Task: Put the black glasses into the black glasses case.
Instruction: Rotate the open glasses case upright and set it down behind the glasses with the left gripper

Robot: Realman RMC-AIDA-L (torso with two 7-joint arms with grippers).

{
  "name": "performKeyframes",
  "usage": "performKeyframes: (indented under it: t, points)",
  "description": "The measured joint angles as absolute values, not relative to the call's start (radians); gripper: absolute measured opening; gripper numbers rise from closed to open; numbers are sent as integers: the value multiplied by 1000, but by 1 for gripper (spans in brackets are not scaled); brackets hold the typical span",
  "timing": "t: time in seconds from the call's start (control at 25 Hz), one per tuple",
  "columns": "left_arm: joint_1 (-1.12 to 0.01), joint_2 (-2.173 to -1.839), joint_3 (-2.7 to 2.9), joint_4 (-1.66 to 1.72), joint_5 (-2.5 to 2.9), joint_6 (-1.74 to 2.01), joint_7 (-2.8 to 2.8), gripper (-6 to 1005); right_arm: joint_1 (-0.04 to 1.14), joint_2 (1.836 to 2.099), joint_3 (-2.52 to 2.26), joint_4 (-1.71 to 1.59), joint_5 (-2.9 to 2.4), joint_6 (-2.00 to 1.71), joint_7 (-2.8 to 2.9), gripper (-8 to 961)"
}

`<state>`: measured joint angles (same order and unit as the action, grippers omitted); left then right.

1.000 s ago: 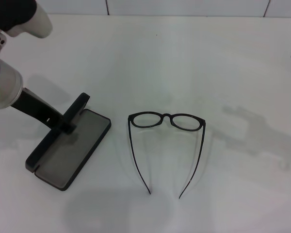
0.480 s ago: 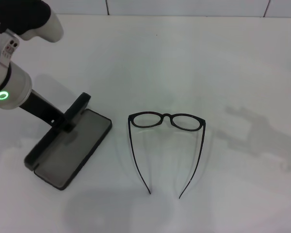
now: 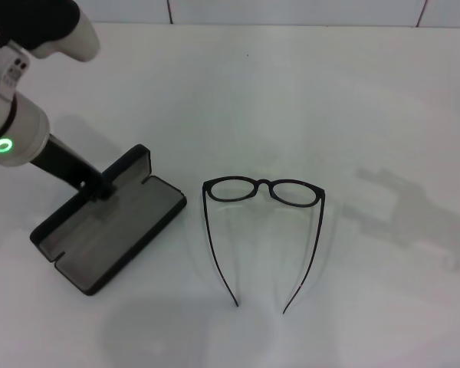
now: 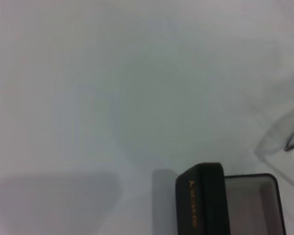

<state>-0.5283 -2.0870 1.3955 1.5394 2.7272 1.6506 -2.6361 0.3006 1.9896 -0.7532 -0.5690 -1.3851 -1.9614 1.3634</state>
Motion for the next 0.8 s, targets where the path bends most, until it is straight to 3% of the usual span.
performKeyframes:
  t: [0.36,0.8]
  points:
    - [-579,-2087,1406,1682,2802,1629,-2582,200,301,1990,-753,-569,-1385,-1973,1364,788]
    - [-670,-2089,1655,1628,2805,1401,-2389,200,270,1986,-776,-570,-1454,-2149,1251,780]
